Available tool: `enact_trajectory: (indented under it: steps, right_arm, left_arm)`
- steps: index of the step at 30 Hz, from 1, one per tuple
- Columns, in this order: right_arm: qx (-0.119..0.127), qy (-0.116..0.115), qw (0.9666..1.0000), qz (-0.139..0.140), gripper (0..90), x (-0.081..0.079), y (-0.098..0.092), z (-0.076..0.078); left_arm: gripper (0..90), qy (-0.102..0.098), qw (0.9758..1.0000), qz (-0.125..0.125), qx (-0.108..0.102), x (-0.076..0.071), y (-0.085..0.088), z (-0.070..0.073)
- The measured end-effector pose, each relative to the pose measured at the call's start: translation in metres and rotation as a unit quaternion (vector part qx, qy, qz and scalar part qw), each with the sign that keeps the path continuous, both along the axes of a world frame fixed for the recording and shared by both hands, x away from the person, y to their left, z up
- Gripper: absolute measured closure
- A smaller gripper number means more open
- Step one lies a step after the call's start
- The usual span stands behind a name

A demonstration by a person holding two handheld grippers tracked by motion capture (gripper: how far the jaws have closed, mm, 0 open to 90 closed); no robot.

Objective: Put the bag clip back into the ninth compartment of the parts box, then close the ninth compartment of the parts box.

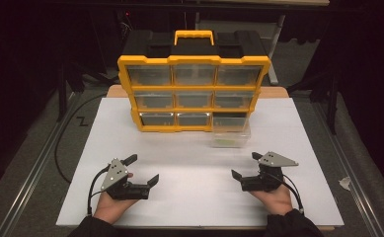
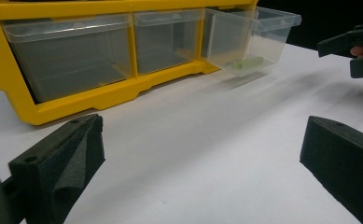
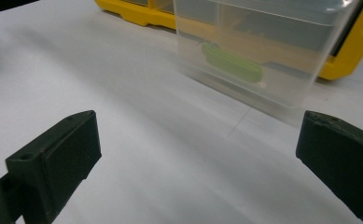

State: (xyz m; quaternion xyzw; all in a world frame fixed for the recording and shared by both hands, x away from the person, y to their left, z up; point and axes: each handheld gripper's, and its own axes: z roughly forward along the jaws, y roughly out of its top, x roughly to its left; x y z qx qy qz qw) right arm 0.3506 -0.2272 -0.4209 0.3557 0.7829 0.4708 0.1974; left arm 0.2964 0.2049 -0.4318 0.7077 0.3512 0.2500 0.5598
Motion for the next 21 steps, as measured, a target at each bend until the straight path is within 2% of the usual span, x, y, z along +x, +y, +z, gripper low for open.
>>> enact_trajectory:
  steps: [4,13,15,21]
  right_arm:
    - [0.004,0.003,0.9999,-0.012,0.9,0.0004,-0.0057,-0.0008]
    - [-0.006,-0.006,0.9998,-0.018,1.1,-0.0018,-0.0063,-0.0005]
    - [-0.006,-0.006,0.9998,-0.017,2.1,-0.0014,-0.0059,-0.0004]
    - [-0.001,-0.013,0.9997,-0.019,6.6,-0.0024,-0.0062,0.0015]
  left_arm:
    - [0.2,-0.004,1.0000,-0.001,0.001,-0.0010,-0.0011,0.0007]
    - [0.2,-0.003,1.0000,0.002,0.001,-0.0001,-0.0002,0.0002]
    - [0.2,-0.003,1.0000,0.003,0.008,-0.0001,-0.0002,-0.0004]
    - [0.3,-0.001,1.0000,0.004,0.007,-0.0010,-0.0003,-0.0001]
